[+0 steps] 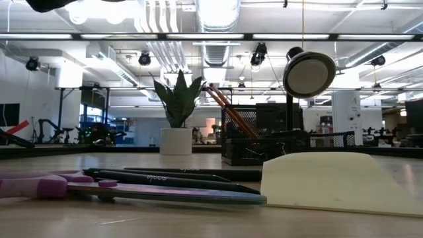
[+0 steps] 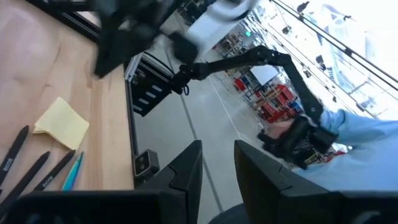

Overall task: Pick and place office supplies into organizer
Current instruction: Put the top black ballpen into the black desk organizer

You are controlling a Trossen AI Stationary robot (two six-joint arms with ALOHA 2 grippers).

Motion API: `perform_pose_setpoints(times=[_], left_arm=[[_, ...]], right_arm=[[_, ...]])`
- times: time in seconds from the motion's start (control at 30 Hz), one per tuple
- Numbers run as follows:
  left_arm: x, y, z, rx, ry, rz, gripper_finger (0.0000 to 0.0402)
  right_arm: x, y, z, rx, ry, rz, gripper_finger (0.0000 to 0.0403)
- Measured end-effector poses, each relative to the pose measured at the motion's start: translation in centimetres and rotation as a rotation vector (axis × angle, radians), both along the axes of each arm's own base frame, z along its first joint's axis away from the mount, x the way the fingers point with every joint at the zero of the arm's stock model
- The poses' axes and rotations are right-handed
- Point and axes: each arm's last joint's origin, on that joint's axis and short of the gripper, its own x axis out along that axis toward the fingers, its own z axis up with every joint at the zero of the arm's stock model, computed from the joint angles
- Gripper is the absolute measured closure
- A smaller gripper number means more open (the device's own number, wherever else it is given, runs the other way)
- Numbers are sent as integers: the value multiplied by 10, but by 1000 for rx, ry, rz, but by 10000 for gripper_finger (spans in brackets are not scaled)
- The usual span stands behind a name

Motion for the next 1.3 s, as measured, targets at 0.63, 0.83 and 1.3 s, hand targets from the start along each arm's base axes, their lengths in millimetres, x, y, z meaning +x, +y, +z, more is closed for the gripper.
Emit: perform_pose_setpoints(times=[0.63, 0.83, 1.3], left_arm=[[-10, 7, -24, 151, 231, -3, 325], [-11, 7, -32, 200, 279, -5, 325], [-4, 3, -42, 217, 330, 1, 325]], right_arm=[[-14, -27, -115, -119, 193, 130, 386], [-14, -30, -125, -126, 185, 235, 347], [20, -14, -161, -248, 178, 512, 235]])
